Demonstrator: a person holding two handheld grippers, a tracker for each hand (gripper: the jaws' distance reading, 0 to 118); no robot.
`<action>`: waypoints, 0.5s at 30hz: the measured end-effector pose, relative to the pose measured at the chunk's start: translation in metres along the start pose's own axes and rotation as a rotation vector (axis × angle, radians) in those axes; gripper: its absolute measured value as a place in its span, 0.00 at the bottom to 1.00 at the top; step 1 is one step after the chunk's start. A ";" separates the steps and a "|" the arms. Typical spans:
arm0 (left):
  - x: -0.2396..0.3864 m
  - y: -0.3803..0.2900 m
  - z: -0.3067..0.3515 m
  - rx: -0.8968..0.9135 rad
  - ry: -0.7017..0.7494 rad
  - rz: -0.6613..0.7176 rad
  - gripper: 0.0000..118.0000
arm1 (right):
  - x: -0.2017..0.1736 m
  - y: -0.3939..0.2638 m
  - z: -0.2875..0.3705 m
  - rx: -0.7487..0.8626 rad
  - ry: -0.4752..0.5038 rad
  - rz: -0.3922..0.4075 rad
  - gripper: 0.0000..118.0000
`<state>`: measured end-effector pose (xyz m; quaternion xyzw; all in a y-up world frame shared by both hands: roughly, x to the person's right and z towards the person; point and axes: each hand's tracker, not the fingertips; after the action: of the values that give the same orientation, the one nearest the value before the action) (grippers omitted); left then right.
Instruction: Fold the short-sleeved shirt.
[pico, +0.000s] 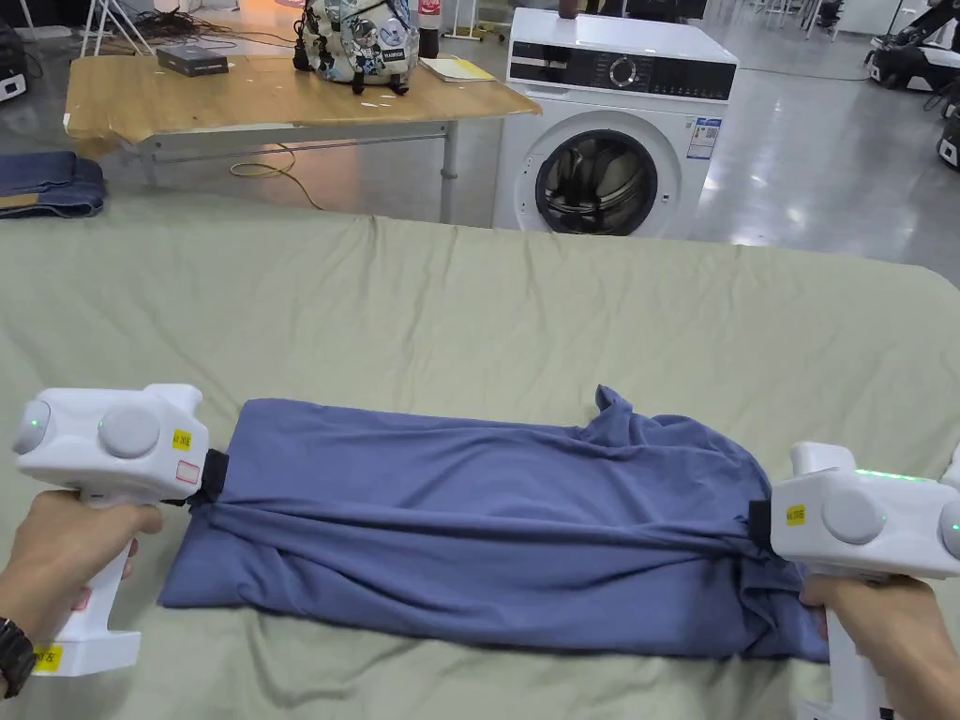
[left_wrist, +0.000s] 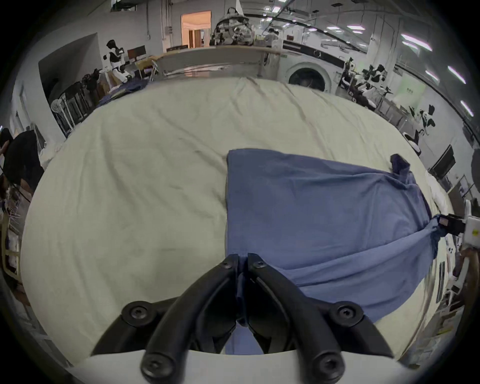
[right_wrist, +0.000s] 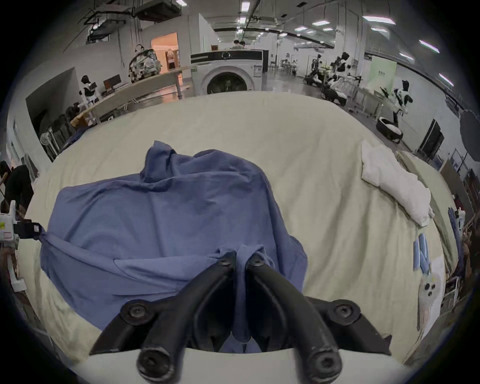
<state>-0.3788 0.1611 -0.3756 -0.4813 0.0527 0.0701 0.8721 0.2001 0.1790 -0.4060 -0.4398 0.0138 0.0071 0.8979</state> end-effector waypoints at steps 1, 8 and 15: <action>-0.001 0.000 -0.005 -0.003 -0.001 0.004 0.01 | -0.002 -0.001 -0.003 -0.009 -0.002 0.003 0.03; 0.000 -0.005 0.001 0.039 0.001 0.014 0.25 | -0.013 -0.011 0.005 0.029 -0.037 0.004 0.26; 0.018 -0.016 0.053 0.242 -0.064 0.014 0.65 | -0.023 -0.013 0.033 0.265 -0.002 -0.021 0.78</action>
<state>-0.3574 0.1996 -0.3371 -0.3699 0.0365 0.0846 0.9245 0.1778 0.1969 -0.3748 -0.3175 0.0094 -0.0037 0.9482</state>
